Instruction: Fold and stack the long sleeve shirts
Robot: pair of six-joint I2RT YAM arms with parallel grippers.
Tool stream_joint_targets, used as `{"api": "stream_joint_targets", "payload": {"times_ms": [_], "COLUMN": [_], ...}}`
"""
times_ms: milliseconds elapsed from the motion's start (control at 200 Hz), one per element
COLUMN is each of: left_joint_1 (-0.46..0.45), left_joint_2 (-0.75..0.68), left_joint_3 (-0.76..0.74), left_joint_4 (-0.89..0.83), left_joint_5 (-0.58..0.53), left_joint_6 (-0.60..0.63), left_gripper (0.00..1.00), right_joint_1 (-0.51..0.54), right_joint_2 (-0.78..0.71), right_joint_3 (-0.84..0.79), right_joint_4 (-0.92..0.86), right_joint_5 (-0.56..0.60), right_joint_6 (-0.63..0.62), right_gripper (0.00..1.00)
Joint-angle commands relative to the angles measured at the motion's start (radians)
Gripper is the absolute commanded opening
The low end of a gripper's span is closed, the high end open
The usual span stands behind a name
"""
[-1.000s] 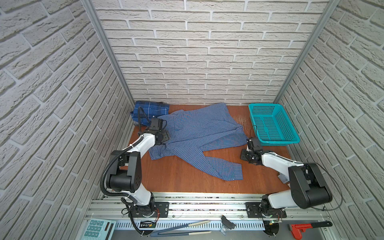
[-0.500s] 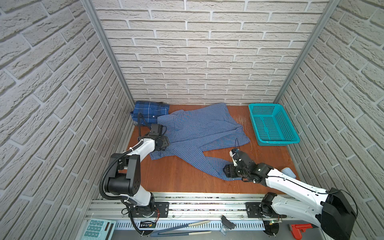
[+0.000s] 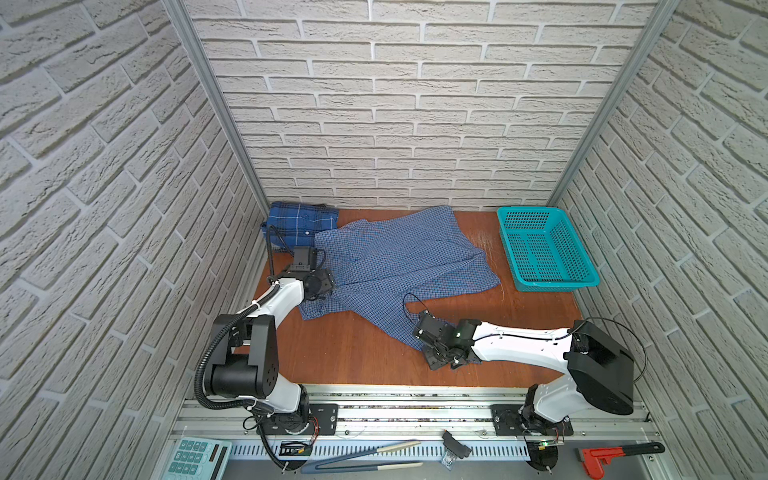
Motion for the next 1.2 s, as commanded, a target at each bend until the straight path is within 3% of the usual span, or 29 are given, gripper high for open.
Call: {"api": "stream_joint_targets", "payload": {"times_ms": [0, 130, 355, 485, 555, 630, 675, 835, 930, 990, 1060, 1195], "left_joint_1": [0.024, 0.05, 0.078, 0.071, 0.072, 0.07, 0.065, 0.022, -0.004, -0.014, -0.03, -0.066], "left_joint_2": [-0.038, -0.054, -0.06, -0.066, -0.08, -0.1, -0.11, -0.128, -0.106, -0.082, -0.061, -0.038], "left_joint_3": [0.031, 0.037, 0.048, 0.05, 0.041, 0.014, -0.003, -0.038, -0.035, -0.025, -0.013, 0.014], "left_joint_4": [0.014, 0.018, 0.065, 0.054, 0.043, 0.054, 0.062, 0.069, 0.087, 0.097, 0.114, 0.153], "left_joint_5": [0.018, 0.019, 0.096, 0.096, 0.083, 0.097, 0.108, 0.091, 0.083, 0.092, 0.094, 0.093], "left_joint_6": [0.024, 0.024, 0.015, 0.029, 0.036, 0.029, 0.027, 0.024, 0.014, 0.0, -0.02, -0.071], "left_gripper": [0.82, 0.82, 0.8, 0.8, 0.81, 0.81, 0.81, 0.81, 0.81, 0.8, 0.8, 0.84], "right_joint_1": [-0.029, -0.181, -0.44, -0.556, -0.585, -0.617, -0.627, -0.608, -0.536, -0.466, -0.417, -0.382], "right_joint_2": [0.01, 0.151, 0.513, 0.712, 0.793, 0.838, 0.845, 0.665, 0.463, 0.359, 0.334, 0.394], "right_joint_3": [0.216, 0.454, 0.926, 1.178, 1.289, 1.358, 1.397, 1.268, 0.949, 0.756, 0.655, 0.628], "right_joint_4": [-0.172, -0.136, -0.227, -0.269, -0.313, -0.345, -0.378, -0.339, -0.083, 0.101, 0.163, 0.222], "right_joint_5": [0.129, 0.034, -0.036, -0.123, -0.075, -0.099, -0.107, -0.136, -0.267, -0.273, -0.194, -0.191], "right_joint_6": [-0.087, -0.318, -0.586, -0.619, -0.603, -0.593, -0.573, -0.482, -0.462, -0.424, -0.32, -0.223], "right_gripper": [0.06, 0.06, 0.06, 0.09, 0.1, 0.29, 0.31, 0.42, 0.51, 0.56, 0.6, 0.6]}}
